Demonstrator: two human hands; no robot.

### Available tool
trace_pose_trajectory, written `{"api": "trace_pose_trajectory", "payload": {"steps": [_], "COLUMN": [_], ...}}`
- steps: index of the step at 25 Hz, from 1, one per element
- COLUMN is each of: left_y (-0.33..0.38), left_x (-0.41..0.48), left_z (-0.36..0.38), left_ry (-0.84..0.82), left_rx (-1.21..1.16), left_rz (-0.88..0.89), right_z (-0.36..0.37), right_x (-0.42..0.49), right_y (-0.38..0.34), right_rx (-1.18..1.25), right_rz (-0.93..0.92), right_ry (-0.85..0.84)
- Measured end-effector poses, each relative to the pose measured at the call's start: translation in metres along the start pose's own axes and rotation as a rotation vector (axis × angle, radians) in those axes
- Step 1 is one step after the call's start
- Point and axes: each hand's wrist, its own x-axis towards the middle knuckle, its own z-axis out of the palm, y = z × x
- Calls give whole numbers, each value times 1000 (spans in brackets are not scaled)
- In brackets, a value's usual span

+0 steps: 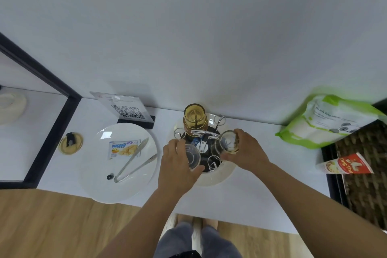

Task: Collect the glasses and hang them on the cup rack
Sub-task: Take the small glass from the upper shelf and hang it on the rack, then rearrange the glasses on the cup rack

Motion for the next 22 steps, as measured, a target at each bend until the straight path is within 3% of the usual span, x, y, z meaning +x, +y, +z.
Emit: {"api": "trace_pose_trajectory", "payload": {"steps": [5,9,12,14,15,18,22], "left_y": [-1,5,17,33,44,78,109], "left_x": [-4,12,36,59,70,86,76], "left_z": [-5,-32,-71,-110,-133,-201,-253], "left_ry": [0,80,35,-40,-94,-311,-536], "left_rx": [-64,-138,-374,-630,-797,-1183,-1300], "left_rz": [5,26,-28,-106,-143,-87,101], "right_z": [-1,-29,-72,-110,-130,-175,-198], "right_x": [-1,-1,-5,-8,-11,-24,-39], "right_y": [0,-9,-35,-66,-84,-129,-154], "right_rx": [-75,-115,88,365,549,1068,1322], "right_rz": [26,-59,-158,-175,-167,-177,-242], "right_ry": [-87,-152,1,139,121,-179,-559]}}
